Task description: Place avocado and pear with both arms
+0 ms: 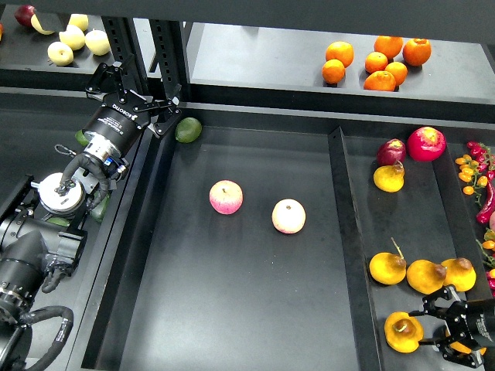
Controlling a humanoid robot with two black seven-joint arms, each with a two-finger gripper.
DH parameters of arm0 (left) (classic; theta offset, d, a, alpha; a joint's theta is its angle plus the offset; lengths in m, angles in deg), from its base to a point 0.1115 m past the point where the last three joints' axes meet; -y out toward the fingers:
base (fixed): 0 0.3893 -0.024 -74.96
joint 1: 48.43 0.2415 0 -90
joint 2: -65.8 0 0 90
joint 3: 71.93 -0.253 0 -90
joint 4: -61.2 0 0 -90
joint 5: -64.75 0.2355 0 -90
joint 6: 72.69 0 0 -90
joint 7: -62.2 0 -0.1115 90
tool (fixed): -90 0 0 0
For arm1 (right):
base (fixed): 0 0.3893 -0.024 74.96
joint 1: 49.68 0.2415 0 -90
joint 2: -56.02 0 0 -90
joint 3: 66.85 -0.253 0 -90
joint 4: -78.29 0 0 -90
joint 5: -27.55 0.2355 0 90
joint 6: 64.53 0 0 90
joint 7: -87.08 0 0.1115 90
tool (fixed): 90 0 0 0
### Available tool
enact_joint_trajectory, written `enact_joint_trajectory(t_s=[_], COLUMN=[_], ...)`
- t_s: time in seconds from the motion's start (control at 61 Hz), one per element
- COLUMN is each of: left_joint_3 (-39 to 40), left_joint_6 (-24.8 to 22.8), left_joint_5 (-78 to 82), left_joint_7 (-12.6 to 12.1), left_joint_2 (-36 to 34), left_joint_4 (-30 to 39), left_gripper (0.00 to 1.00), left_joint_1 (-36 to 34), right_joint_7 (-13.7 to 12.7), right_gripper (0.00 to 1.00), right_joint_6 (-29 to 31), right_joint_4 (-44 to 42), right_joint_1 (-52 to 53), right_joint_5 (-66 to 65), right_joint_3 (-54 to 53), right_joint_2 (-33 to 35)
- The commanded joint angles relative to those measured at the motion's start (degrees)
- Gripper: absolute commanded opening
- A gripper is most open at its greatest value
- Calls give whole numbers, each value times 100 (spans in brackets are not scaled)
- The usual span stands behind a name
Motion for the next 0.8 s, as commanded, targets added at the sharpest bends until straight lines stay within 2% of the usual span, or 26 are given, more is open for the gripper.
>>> enact_joint_trajectory(t_s=[0.0, 0.164, 0.508, 0.787], left_joint_3=[0, 0, 27, 35], left_joint_6=[0, 0, 0, 0], left_joint_5=[-6, -6, -6, -15], left_joint_7=[-1, 8, 61, 87], left_joint_2=[0, 0, 0, 0], left_joint_4=[-1, 8, 61, 113], left_gripper=[100, 100, 100, 100], left_joint_1=[0, 0, 0, 9], right_joint_7=[0, 0, 0, 0], right_gripper=[85, 89, 90, 89], right_joint_6=[0, 0, 0, 0], right_joint_4=[156, 262, 227, 244], right_joint_1=[5, -4, -4, -4], right_joint_5=[53, 211, 589, 791], right_joint_3=[-184, -790, -2399, -3435], right_joint_2=[208, 428, 323, -370])
